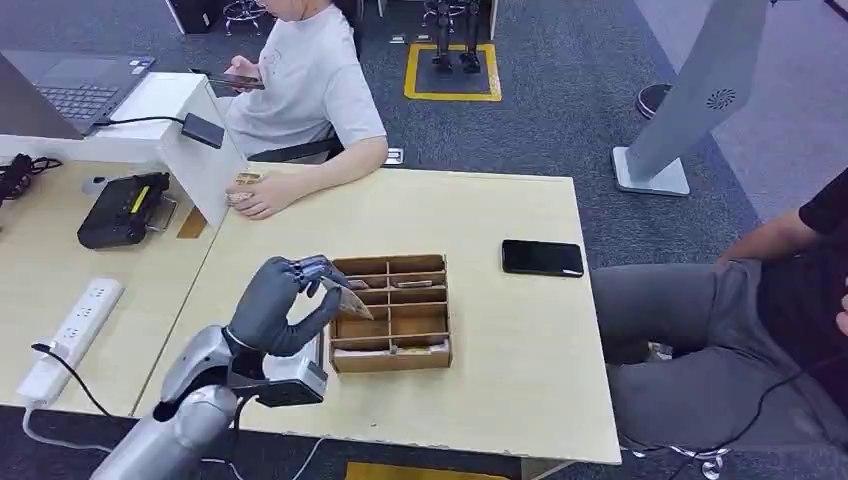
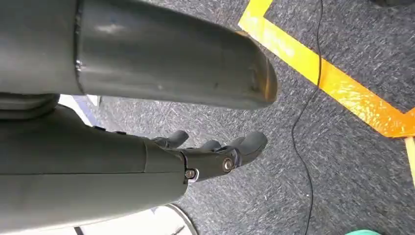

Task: Pass the card to the sensor for recognition and then transmit it.

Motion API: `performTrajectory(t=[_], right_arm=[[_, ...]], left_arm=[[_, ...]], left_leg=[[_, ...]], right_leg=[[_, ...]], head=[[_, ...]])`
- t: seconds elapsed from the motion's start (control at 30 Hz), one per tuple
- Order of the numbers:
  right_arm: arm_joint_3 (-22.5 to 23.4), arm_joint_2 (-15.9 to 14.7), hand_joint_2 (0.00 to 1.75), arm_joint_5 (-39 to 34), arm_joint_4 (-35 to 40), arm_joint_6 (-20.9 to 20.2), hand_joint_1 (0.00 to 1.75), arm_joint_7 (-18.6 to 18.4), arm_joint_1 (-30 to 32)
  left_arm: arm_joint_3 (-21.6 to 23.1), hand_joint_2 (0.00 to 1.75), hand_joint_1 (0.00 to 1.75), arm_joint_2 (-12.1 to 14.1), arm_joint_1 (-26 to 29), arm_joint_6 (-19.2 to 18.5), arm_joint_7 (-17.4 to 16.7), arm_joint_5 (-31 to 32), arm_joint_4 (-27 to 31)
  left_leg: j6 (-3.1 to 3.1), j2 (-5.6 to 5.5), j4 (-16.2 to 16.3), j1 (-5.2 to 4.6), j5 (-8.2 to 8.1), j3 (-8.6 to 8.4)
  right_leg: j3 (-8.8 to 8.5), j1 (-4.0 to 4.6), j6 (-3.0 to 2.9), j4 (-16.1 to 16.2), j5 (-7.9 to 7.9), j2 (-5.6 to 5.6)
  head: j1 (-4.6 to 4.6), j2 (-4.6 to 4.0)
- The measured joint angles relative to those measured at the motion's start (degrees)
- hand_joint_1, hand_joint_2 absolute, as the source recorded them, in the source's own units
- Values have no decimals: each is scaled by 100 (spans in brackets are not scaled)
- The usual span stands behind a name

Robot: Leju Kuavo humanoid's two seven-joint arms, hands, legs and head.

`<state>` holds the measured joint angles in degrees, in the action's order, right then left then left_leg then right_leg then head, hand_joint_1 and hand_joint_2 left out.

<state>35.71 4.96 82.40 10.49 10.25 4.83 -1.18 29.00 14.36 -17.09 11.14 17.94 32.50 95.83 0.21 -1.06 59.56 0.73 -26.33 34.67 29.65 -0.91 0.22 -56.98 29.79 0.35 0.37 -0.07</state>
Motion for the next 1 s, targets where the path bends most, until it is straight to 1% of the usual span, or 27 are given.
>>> performTrajectory(t=[0.1,0.23,0.4,0.7,0.77,0.87,0.9,1.0], right_arm=[[0,0,0,0,0,0,0,2,16],[0,0,0,0,0,0,0,22,17],[0,0,0,0,0,2,0,59,18],[0,0,0,0,0,0,0,61,19],[0,0,0,0,0,2,0,66,19],[0,0,0,4,0,2,0,59,19],[0,0,0,11,0,2,0,59,19],[0,0,0,42,0,13,0,20,16]], left_arm=[[-76,175,175,155,-13,-20,74,61,421],[-100,175,175,290,-15,29,129,100,655],[-140,175,175,393,-14,37,133,55,815],[-214,175,175,446,-14,83,111,52,889],[-231,175,175,454,-13,166,14,128,889],[-361,175,175,454,-13,550,-318,645,871],[-411,175,175,454,-14,720,-490,911,836],[-668,175,175,443,-21,1409,-1159,2079,485]], left_leg=[[0,-5,0,1,0,3],[0,-2,0,-1,0,4],[0,-3,1,-2,0,3],[0,-3,1,-1,0,3],[0,-3,1,-1,0,3],[0,-3,0,-1,0,3],[0,-3,0,-1,0,3],[0,-1,0,-1,0,2]], right_leg=[[0,0,-1,0,1,-6],[0,-2,0,1,0,-3],[-1,-2,0,2,0,-4],[0,-2,0,1,0,-3],[0,-2,0,1,0,-3],[1,-2,0,1,0,-3],[1,-2,0,1,0,-3],[1,-2,0,1,0,-2]], head=[[2,0],[2,-2],[4,0],[2,-2],[2,-2],[2,0],[2,-2],[4,0]])
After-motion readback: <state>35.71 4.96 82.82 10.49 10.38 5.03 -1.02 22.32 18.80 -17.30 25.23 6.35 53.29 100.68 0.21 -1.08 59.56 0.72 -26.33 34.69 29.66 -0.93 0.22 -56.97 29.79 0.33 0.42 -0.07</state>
